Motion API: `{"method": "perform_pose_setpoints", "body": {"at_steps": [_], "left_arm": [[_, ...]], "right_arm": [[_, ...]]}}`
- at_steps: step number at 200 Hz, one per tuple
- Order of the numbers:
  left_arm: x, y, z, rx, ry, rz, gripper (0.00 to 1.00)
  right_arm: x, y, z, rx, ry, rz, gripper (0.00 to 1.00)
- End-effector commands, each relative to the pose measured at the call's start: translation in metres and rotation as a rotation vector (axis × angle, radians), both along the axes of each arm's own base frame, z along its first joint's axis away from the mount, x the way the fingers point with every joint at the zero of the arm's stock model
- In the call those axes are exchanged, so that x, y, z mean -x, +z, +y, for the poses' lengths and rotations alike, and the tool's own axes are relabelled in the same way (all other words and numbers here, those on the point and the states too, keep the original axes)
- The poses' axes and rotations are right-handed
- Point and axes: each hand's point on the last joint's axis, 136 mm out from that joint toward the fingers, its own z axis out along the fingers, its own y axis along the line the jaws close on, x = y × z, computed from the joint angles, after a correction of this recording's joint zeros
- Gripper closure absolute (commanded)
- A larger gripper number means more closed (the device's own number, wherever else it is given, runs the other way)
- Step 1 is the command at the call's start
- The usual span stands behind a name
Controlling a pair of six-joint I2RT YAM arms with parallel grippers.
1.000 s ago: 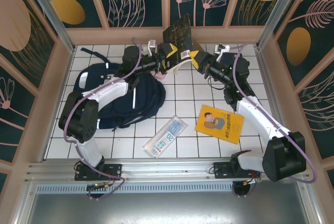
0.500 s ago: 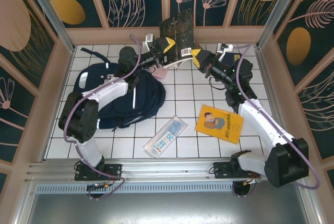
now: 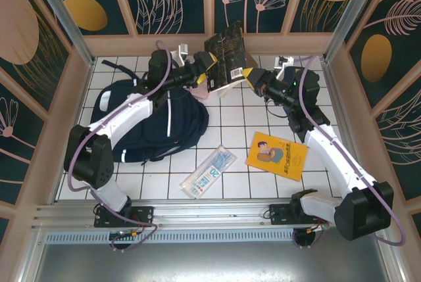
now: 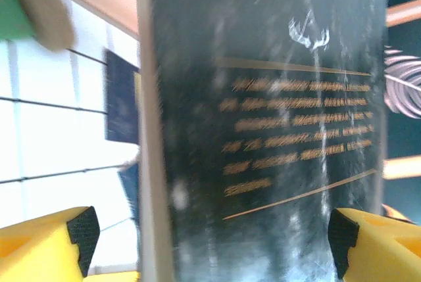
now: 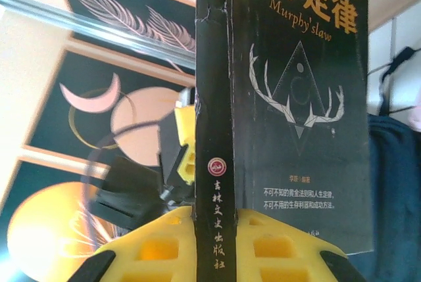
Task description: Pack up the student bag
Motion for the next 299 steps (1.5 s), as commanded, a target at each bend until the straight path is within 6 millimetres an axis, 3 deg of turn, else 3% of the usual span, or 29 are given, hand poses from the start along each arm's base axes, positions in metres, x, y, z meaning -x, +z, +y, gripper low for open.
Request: {"method": "perform_pose_setpoints", "body": {"at_steps": [1, 43, 78, 109, 135, 160, 174, 200, 223, 253, 299], "left_arm": [[0.0, -0.002, 0.038, -0.338, 0.087, -0.136, 0.07], [-0.007, 0.016, 0.073, -0.648, 0.108, -0.358, 0.02], [0.009, 0.04, 0.063, -0.608, -0.015, -0.542, 0.01], [0.013, 0.05, 0.061, -0.609, -0.038, -0.569, 0.02], [0.033, 0.059, 0.058, -0.561, -0.071, -0.664, 0.03], [0.071, 0.057, 0.045, -0.526, -0.194, -0.864, 0.02], [0.095, 0.045, 0.036, -0.622, -0.274, -1.0, 0.02], [0.11, -0.006, 0.024, -0.906, -0.399, -1.083, 0.01], [0.128, -0.034, 0.017, -0.993, -0.499, -1.126, 0.01], [0.122, -0.06, 0.022, -1.187, -0.531, -1.144, 0.01], [0.117, -0.077, 0.021, -1.329, -0.575, -1.169, 0.01]], "right_arm": [[0.019, 0.04, 0.006, 0.15, 0.096, -0.257, 1.0], [0.026, 0.019, 0.007, 0.344, 0.176, -0.347, 1.0], [0.028, -0.003, 0.003, 0.51, 0.179, -0.482, 1.0], [0.023, -0.033, -0.001, 0.753, 0.21, -0.544, 1.0], [0.037, -0.061, 0.008, 0.989, 0.27, -0.711, 1.0], [0.042, -0.08, 0.005, 1.184, 0.33, -0.826, 1.0], [0.043, -0.085, 0.004, 1.279, 0.352, -0.876, 1.0], [0.052, -0.086, 0.014, 1.314, 0.413, -0.953, 1.0], [0.054, -0.093, 0.017, 1.358, 0.432, -0.967, 1.0], [0.063, -0.094, 0.021, 1.383, 0.446, -1.014, 1.0], [0.09, -0.094, 0.02, 1.421, 0.482, -1.155, 1.0]]}}
